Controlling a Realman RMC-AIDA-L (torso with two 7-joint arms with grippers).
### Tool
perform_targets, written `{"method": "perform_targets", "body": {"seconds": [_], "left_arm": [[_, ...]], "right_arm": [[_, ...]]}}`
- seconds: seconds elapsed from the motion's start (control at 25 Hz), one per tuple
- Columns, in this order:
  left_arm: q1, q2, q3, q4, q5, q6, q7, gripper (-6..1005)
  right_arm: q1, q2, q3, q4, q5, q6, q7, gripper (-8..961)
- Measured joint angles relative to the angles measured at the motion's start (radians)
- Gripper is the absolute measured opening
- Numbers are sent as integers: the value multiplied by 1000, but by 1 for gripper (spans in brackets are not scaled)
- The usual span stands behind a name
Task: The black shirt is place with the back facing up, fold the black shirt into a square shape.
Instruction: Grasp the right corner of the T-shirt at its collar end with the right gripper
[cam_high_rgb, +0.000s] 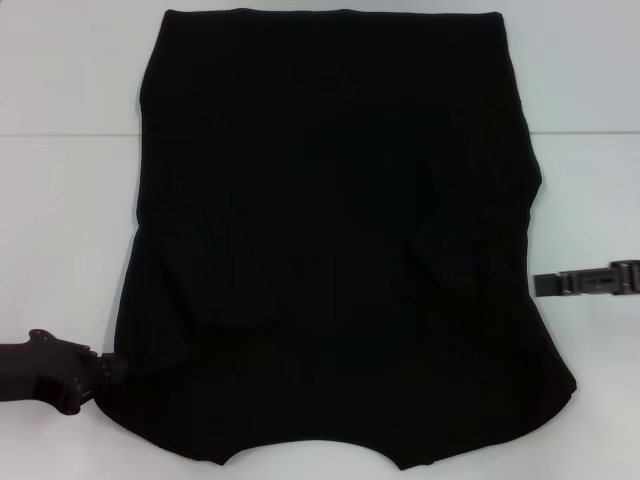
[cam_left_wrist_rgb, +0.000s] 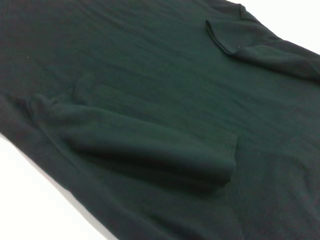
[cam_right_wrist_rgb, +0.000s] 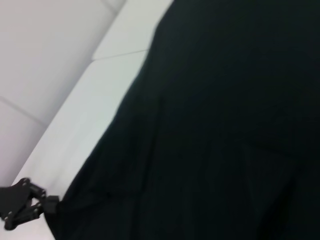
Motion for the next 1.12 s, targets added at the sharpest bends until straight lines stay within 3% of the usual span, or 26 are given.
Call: {"method": "perform_targets", "body": {"seconds": [0.16, 0.4, 0.84, 1.12], "left_arm": [[6, 0, -21, 0, 0, 12, 3, 55], [10, 1, -53, 0, -3, 14, 8, 55], [9, 5, -74, -1, -22, 8, 9, 56], [8, 4, -75, -2, -23, 10, 9, 56]], "right_arm": [[-38, -26, 7, 1, -2, 6, 28, 752], [-43, -30, 23, 2, -85, 10, 58, 736], [23, -1, 20, 57, -235, 47, 88, 738], [71, 28, 18, 95, -312, 66, 88, 737]]}}
